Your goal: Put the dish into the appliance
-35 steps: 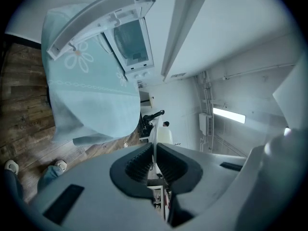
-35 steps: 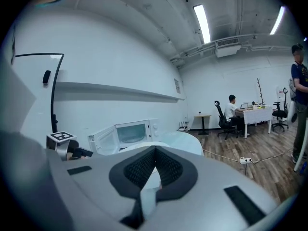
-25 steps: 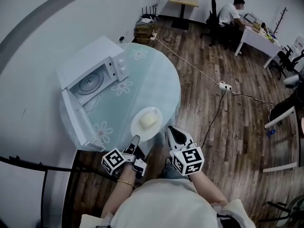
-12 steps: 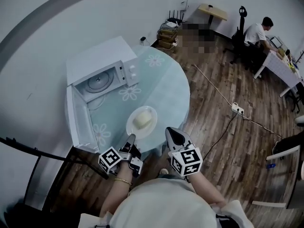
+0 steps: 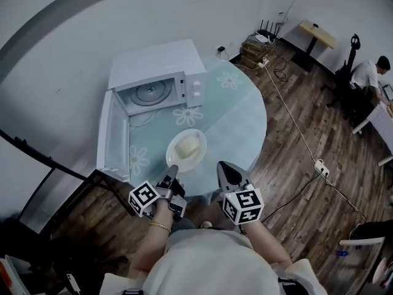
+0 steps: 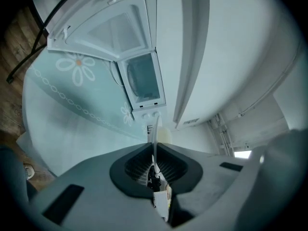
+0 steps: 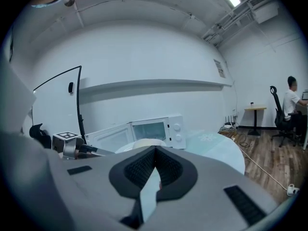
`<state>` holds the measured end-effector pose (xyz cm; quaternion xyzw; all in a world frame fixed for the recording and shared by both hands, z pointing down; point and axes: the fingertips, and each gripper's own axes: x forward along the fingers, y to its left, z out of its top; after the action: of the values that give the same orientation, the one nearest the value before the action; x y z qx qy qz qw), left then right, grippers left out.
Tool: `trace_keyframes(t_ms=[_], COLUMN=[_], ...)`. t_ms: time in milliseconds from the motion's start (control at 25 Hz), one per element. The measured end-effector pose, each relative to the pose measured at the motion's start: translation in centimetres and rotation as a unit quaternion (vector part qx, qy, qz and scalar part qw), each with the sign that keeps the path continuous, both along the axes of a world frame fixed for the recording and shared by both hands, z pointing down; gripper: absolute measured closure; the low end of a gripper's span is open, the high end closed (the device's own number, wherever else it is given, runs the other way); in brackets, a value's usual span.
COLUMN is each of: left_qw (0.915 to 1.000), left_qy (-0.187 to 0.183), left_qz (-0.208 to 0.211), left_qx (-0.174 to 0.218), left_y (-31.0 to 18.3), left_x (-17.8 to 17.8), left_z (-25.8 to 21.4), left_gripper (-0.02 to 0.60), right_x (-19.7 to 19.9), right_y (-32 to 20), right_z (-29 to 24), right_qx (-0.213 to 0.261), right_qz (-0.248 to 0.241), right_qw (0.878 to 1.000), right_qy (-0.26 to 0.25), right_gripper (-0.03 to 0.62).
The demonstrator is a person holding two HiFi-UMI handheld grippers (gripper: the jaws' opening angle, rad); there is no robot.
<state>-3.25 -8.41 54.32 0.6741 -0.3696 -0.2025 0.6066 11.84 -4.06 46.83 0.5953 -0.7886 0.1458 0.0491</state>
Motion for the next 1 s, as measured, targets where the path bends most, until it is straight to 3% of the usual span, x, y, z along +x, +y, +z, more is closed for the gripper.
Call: trace_keyframes(t_ms=[520, 1000], left_qw=[0.9939, 0.9854], left_qy=[0.008, 0.019], left_qz=[-0.106, -0.167], left_qx=[-0.029, -0.029], left_y=[-2.1, -10.9], left_x=[-4.1, -6.4], left_z=[1.7, 2.7], left_gripper=[0.546, 0.545], right_x=[-2.4, -2.6], right_y=[-3.7, -10.9], right_z=[0.6, 1.5], right_qx=[-0.004, -0.014], right_qz=[-0.071, -0.089], right_qw=[0.997, 0.996], right_qy=[-0.008, -0.004], right_gripper=[0.589, 0.589])
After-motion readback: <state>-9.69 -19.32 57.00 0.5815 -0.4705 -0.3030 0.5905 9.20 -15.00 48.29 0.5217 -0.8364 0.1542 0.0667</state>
